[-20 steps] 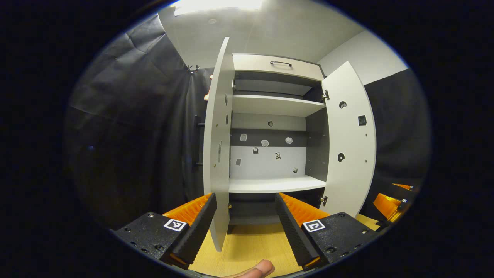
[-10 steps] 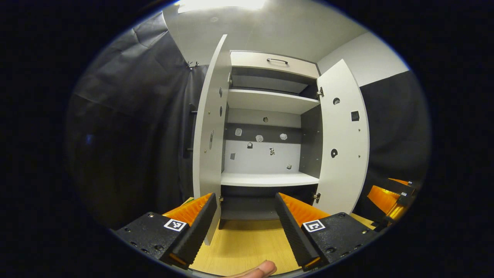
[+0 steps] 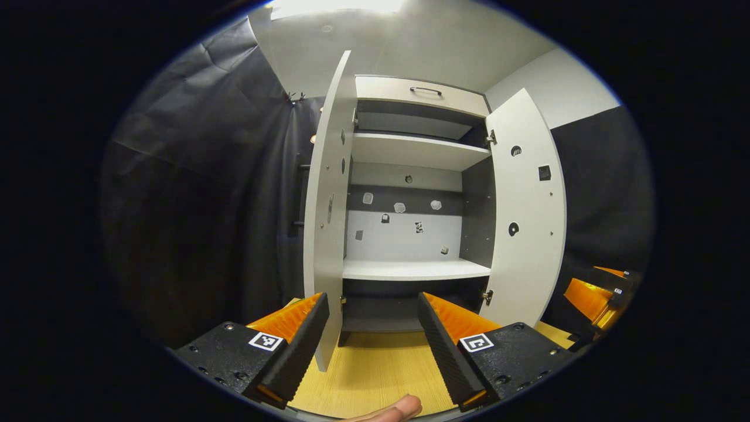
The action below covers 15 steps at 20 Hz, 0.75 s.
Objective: Open the right door of the double-door shoe cabinet with the right hand, and open the left door with the left hand.
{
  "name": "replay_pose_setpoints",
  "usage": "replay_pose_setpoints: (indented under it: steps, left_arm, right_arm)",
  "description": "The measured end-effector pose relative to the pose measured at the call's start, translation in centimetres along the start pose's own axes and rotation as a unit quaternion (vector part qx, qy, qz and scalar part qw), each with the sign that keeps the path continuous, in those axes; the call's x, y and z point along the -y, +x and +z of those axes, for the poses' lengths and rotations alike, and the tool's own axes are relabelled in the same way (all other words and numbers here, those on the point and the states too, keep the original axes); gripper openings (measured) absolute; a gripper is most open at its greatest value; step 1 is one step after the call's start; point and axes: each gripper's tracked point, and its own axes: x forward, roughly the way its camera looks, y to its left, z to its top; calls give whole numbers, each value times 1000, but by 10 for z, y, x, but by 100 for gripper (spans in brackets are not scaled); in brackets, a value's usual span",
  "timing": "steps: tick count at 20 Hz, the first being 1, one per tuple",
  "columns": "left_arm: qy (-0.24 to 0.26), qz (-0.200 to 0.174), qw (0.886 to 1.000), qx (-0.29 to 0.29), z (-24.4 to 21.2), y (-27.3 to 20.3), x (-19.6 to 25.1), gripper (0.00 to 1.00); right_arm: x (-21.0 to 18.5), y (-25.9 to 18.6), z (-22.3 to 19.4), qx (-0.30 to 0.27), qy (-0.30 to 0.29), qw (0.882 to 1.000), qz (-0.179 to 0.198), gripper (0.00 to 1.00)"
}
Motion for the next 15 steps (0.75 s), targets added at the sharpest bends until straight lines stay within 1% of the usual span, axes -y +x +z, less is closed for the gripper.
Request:
replay_pose_setpoints:
  steps: [1, 9, 10, 11, 12, 15]
  left_arm:
    - [1, 0, 1000, 1, 0, 0, 0, 94]
    - [-5, 4, 1000, 6, 1, -1, 0, 94]
    - [-6, 2, 1000, 4, 0, -2, 2, 94]
    - [-7, 0, 1000, 2, -1, -3, 2, 89]
    - [-6, -1, 1000, 0, -2, -3, 3, 94]
    - [3, 1, 1000, 5, 2, -2, 1, 94]
  right_arm:
    - [-2, 0, 0, 0, 2, 1000, 5, 100]
    - [0, -3, -2, 0, -9, 1000, 6, 100]
    - [2, -3, -4, -3, -11, 1000, 3, 97]
    - [4, -3, -4, -5, -11, 1000, -1, 97]
    - [4, -3, -3, -5, -11, 1000, -2, 97]
    - [3, -4, -2, -3, -6, 1000, 0, 97]
